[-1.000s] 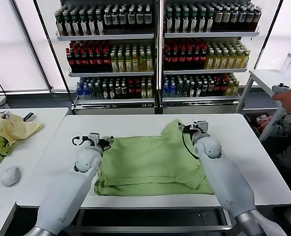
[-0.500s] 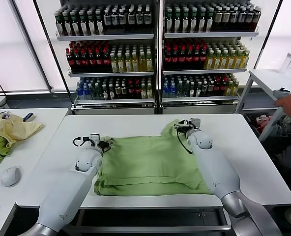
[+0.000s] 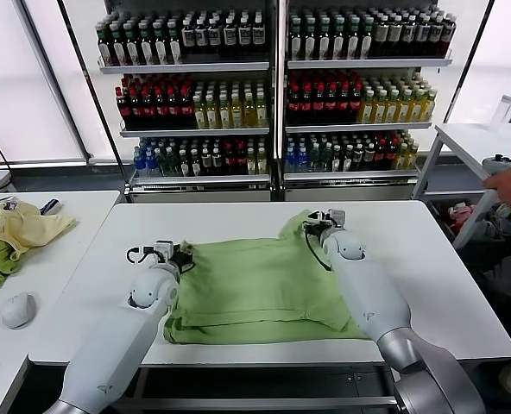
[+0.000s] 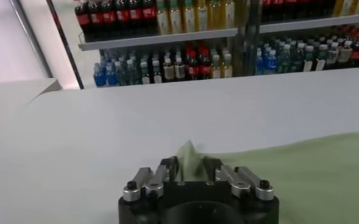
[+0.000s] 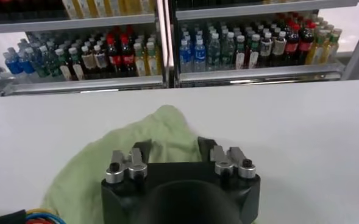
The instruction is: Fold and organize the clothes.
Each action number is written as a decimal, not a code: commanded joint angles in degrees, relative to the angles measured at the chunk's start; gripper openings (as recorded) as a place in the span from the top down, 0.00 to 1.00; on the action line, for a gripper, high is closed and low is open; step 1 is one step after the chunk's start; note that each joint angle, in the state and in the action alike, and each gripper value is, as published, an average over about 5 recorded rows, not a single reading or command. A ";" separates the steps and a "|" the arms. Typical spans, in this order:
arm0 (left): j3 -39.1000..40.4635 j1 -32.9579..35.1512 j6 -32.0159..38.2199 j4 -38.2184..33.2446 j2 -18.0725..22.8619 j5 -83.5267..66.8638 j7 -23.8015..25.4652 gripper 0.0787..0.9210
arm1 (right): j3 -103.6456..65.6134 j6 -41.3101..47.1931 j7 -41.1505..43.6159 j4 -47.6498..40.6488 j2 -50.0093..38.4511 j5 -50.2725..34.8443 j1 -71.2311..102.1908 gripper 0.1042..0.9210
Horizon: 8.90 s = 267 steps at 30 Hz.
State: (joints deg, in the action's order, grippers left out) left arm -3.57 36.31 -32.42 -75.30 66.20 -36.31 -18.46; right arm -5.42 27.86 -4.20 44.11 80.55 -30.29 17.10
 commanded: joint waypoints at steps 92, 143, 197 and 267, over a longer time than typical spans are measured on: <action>-12.26 38.00 10.39 -31.50 7.69 24.45 -6.00 0.21 | -20.30 -3.27 -3.01 73.33 -15.27 4.77 59.29 0.14; -29.13 33.27 9.95 -44.73 -14.60 -3.62 1.01 0.96 | -19.68 -4.16 -3.44 73.89 -16.80 1.32 56.95 0.12; -17.31 29.68 15.82 -28.46 -2.29 2.65 3.11 0.18 | -18.64 -4.72 -3.09 71.73 -16.26 1.93 55.13 0.12; -27.52 29.02 11.11 -27.70 6.81 -40.04 7.56 0.93 | -20.93 -4.97 -3.46 72.93 -15.05 1.58 55.94 0.12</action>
State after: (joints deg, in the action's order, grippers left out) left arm -28.14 65.37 -21.51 -100.97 74.16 -73.47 -10.25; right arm -26.28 22.95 -7.66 116.93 65.47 -28.63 73.05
